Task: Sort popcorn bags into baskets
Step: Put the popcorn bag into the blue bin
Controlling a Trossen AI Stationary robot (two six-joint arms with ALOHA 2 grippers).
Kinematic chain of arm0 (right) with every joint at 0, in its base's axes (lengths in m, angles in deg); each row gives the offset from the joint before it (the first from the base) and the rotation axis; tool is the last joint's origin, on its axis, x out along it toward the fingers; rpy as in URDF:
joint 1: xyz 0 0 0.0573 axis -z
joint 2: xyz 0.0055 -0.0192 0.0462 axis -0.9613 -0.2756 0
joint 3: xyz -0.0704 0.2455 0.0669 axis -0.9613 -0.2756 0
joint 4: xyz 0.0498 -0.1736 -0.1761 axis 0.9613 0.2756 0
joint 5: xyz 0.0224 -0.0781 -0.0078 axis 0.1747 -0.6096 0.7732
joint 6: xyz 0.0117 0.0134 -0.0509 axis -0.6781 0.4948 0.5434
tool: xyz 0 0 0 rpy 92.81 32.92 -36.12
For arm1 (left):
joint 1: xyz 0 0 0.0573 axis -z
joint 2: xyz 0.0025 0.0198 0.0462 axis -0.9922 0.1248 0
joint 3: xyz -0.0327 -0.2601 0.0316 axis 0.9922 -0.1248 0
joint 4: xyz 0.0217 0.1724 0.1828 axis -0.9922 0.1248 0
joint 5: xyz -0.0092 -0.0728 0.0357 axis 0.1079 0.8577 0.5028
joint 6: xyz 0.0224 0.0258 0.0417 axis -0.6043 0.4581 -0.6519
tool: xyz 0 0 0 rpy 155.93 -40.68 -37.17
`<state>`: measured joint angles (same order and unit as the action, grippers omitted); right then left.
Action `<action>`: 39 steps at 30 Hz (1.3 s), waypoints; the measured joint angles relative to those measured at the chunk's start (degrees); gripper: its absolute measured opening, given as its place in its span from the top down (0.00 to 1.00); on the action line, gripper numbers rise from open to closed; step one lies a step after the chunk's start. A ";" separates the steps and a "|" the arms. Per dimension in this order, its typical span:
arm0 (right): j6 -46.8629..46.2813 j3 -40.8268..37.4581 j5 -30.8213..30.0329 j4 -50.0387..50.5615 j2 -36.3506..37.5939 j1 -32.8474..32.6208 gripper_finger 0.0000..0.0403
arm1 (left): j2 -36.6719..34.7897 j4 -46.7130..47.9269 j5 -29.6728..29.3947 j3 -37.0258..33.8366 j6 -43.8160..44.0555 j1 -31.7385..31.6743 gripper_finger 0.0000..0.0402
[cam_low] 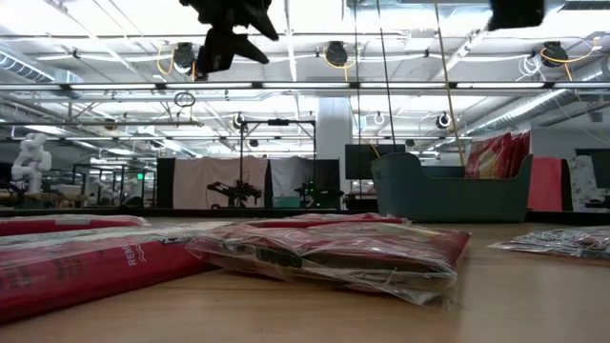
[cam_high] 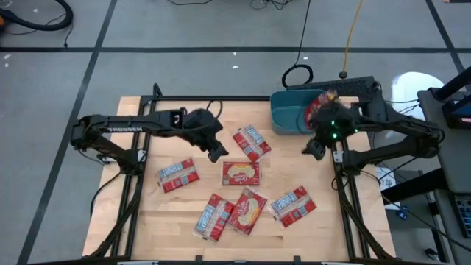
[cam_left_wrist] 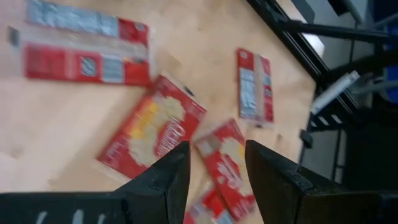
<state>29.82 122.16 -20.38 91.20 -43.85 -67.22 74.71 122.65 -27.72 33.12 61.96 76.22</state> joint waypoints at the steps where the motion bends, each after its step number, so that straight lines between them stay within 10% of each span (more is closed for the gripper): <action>1: -0.57 -1.01 0.00 0.52 0.18 -1.55 0.44 | 0.00 0.00 0.01 0.00 1.18 0.93 0.61; 14: -14.63 -29.08 7.04 -15.26 5.10 -17.16 0.44 | 0.00 -7.72 -13.95 0.00 21.49 13.16 0.61; 39: -24.57 -61.18 4.43 -52.16 5.17 -22.45 0.29 | 0.07 -7.74 -19.83 0.02 19.28 15.24 0.61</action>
<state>5.25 60.98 -15.95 39.04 -38.69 -89.67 74.78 114.91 -47.56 33.15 81.24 91.45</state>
